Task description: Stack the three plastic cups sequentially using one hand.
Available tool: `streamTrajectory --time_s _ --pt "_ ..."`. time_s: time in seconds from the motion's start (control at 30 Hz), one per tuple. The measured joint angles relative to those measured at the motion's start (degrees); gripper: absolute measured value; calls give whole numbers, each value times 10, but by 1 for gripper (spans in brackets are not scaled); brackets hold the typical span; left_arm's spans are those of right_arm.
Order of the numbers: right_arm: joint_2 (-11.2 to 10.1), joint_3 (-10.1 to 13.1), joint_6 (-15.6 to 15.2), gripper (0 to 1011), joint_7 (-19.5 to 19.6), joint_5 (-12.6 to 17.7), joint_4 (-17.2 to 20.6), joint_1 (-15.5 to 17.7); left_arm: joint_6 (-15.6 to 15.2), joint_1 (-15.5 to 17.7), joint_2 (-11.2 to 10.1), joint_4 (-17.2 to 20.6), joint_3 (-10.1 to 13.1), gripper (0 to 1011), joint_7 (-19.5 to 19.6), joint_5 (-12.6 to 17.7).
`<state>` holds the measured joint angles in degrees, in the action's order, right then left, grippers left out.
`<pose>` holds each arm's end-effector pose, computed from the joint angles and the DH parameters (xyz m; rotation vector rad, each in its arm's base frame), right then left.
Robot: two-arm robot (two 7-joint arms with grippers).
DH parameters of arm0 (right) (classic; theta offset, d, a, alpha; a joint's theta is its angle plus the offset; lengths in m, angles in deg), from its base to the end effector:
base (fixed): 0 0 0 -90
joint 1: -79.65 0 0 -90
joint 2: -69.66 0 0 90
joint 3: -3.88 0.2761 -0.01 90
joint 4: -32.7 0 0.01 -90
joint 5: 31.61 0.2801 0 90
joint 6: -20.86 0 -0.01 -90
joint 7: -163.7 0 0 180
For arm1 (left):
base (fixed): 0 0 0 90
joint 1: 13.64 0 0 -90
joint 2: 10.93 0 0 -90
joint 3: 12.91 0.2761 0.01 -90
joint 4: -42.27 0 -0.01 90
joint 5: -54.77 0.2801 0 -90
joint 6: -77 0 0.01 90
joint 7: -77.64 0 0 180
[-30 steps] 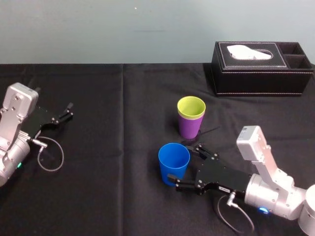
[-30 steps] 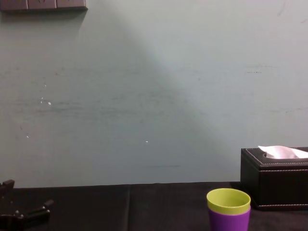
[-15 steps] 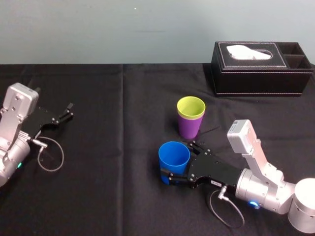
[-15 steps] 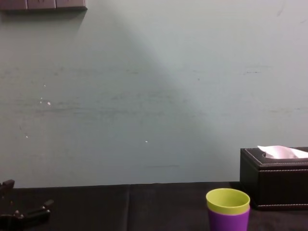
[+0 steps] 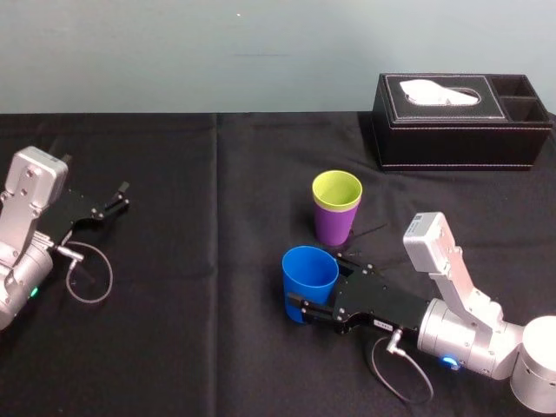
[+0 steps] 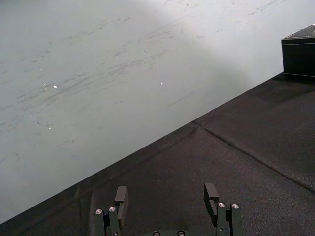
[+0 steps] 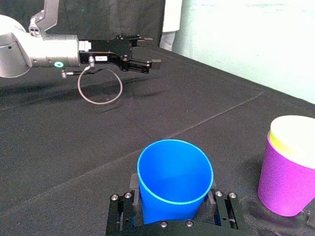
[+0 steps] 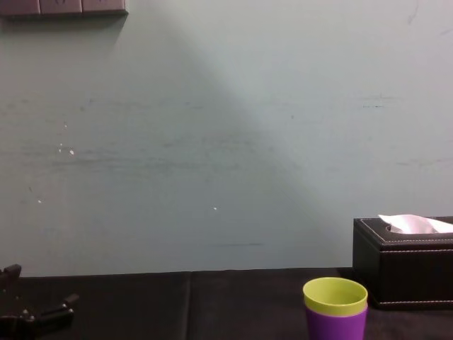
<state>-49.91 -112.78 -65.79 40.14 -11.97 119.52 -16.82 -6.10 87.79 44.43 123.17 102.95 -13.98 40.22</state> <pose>0.3027 -0.0323 -0.2963 -0.2075 -0.0256 -0.5868 0.3287 0.0823 -0.2856 0.3045 -0.2849 1.2480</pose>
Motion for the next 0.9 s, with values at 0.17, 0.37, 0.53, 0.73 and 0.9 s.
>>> streamTrajectory --time_s 0.17,0.37,0.53,0.73,0.9 --pt "0 0 0 737 0 0 1 0 0 0 0 0 0 1011 0 0" --pt "-1 1 1 726 -1 0 1 1 0 0 0 0 0 1011 0 0" --pt "-1 1 1 724 -1 0 1 1 0 0 0 0 0 1011 0 0" --pt "-1 1 1 726 -1 0 1 1 0 0 0 0 0 1011 0 0" --pt "-11 3 -24 724 26 -12 36 15 0 0 0 0 0 1011 0 0"
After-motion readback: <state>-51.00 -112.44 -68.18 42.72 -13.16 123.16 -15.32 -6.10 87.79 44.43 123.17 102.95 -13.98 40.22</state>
